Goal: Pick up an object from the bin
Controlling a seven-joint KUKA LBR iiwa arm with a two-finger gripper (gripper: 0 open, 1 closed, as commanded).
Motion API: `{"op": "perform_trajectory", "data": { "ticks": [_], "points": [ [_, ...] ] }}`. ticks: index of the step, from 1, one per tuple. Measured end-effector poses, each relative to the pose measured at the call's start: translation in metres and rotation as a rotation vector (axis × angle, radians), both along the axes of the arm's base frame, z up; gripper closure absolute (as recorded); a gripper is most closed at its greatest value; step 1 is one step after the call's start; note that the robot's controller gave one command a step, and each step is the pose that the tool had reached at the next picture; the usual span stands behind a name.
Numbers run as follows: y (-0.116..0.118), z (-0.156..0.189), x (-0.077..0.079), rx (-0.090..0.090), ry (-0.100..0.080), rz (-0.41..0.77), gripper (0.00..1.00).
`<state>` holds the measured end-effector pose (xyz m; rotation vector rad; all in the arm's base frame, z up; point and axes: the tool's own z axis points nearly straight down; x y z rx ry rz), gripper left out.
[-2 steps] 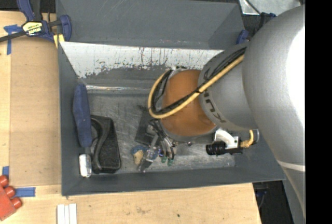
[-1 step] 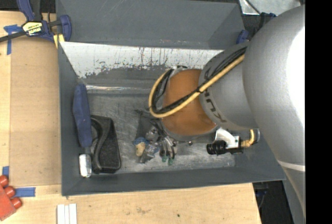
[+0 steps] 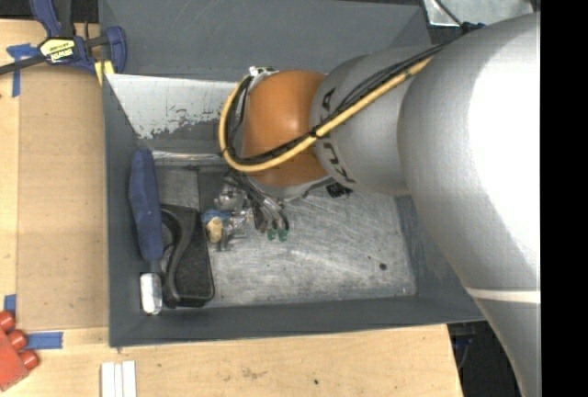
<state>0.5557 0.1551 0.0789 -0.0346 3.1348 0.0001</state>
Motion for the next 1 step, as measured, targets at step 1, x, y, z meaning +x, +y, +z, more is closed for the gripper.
{"op": "perform_trajectory", "data": {
  "ticks": [1],
  "points": [
    [0.0168,0.1738,-0.004,0.001,-0.005,0.237,1.0]
  ]
}}
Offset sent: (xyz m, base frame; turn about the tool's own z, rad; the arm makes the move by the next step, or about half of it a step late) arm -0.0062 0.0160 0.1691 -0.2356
